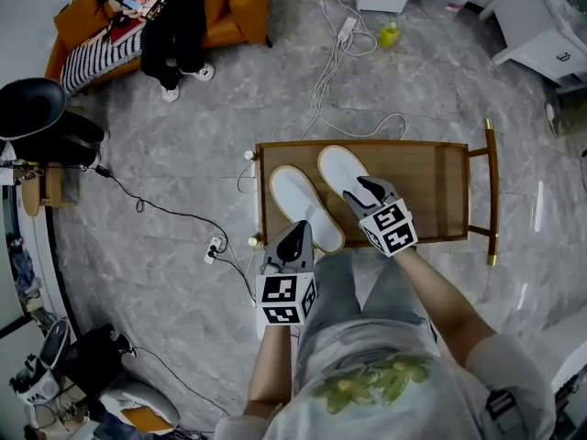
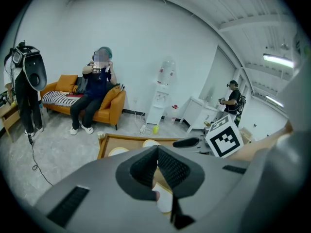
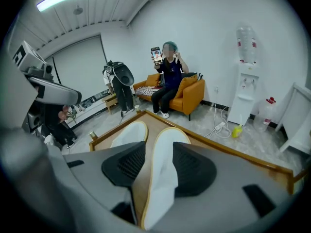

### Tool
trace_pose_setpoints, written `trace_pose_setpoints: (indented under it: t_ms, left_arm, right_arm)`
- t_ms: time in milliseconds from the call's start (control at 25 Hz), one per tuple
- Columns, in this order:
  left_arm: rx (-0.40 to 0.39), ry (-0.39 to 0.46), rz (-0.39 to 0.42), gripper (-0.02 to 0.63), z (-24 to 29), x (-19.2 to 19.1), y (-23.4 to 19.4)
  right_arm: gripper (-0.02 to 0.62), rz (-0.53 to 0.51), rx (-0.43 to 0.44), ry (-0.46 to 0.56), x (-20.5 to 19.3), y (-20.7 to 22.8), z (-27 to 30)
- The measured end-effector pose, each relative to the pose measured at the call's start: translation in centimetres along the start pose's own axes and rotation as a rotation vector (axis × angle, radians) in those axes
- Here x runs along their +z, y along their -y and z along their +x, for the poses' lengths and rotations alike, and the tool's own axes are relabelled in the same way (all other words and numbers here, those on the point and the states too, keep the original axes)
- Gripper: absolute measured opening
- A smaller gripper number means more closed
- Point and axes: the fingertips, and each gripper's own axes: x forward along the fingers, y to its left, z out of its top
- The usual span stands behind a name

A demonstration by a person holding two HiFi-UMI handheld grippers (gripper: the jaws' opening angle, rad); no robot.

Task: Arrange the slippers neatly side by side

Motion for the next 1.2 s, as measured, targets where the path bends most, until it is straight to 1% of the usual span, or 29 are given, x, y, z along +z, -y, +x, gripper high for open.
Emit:
trace_pose_setpoints:
  t_ms: [280, 440, 720, 800, 960, 1200]
  left_arm:
    - [-0.007, -0.019, -0.02, 0.015, 0.7, -1.4, -0.6]
    - [-0.013, -0.033, -0.018, 0.015, 0.9, -2.1, -0.6]
    - [-0.025, -0.051, -0.008, 0.015, 1.2, -2.7, -1.2]
    - [-0.026, -0.055, -0.003, 0.015, 1.1, -2.9, -1.2]
    - [-0.023, -0.056, 0.001, 0.015, 1.1, -3.1, -1.1]
    - [-0.035, -0.064, 0.006, 0.015, 1.3, -2.4, -1.7]
  right_arm:
    - [0.166, 0.006, -0.041, -0.055, -2.5, 0.8, 2.0]
    - [0.163, 0.034, -0.046, -0.068, -3.5, 1.2, 2.7]
    - [0.077, 0.077, -0.055, -0.082, -4.5, 1.4, 3.6]
    - [0.042, 0.091, -0.065, -0.073, -4.6, 1.4, 3.4]
    - [0.032, 0.128, -0.084, -0.057, -4.9, 1.6, 3.0]
    - [0.029, 0.236, -0.135, -0.038, -4.1, 2.1, 2.5]
